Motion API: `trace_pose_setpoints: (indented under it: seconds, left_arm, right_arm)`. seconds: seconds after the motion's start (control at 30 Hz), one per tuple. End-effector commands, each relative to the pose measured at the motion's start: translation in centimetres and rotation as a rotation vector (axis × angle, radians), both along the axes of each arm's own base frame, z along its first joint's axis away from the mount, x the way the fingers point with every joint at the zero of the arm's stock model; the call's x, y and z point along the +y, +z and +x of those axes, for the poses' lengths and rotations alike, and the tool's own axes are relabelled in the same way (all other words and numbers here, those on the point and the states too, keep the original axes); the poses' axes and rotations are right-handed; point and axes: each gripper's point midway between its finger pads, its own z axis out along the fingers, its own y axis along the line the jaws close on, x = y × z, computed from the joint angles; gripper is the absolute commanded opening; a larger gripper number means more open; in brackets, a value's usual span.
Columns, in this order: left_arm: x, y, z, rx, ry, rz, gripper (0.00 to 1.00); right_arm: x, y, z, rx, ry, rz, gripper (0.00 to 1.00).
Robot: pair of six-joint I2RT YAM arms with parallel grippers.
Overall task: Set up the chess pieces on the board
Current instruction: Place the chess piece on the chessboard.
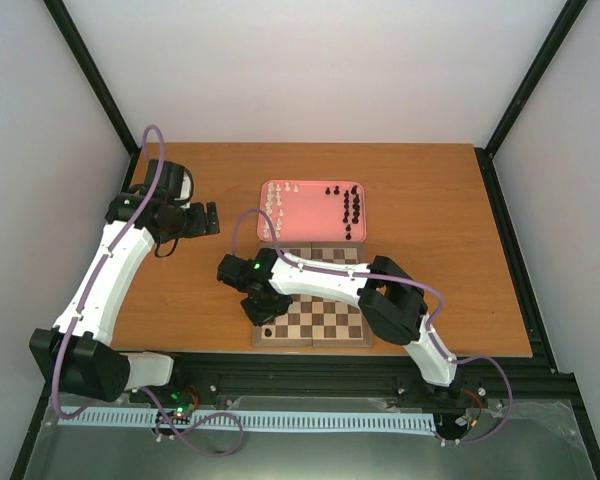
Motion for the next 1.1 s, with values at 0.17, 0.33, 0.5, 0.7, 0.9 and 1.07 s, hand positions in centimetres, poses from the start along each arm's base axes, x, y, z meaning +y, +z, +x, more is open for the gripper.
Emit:
trace_pose_setpoints:
  seconds: [0.17,0.33,0.5,0.7,0.9,1.07]
  left_arm:
    - [0.1,0.0,0.3,-0.011,-0.013,0.011,1.00]
    - [0.0,-0.1,0.4,-0.009,-0.015,0.010,1.00]
    - [0.1,0.0,0.3,-0.010,-0.014,0.011,1.00]
    - [0.1,-0.1,0.2,-0.010,-0.013,0.011,1.00]
    - [0.1,-0.2,0.2,-0.010,-0.014,0.011,1.00]
    - [0.0,0.0,0.3,-0.014,-0.015,0.008,1.00]
  right_arm:
    - [-0.1,-1.2,-0.2,0.024,0.009,-0.011,0.11]
    - [-0.3,-1.3,-0.2,0.023,0.007,-0.020,0.14]
    - [-0.3,-1.3,-0.2,0.019,0.008,-0.016,0.17]
    - [-0.1,-0.8,-0.1,0.012,0.008,0.001,0.26]
    - [0.0,0.1,0.2,-0.012,0.013,0.021,0.30]
    - [0.5,1.6,1.1,-0.058,0.012,0.038,0.36]
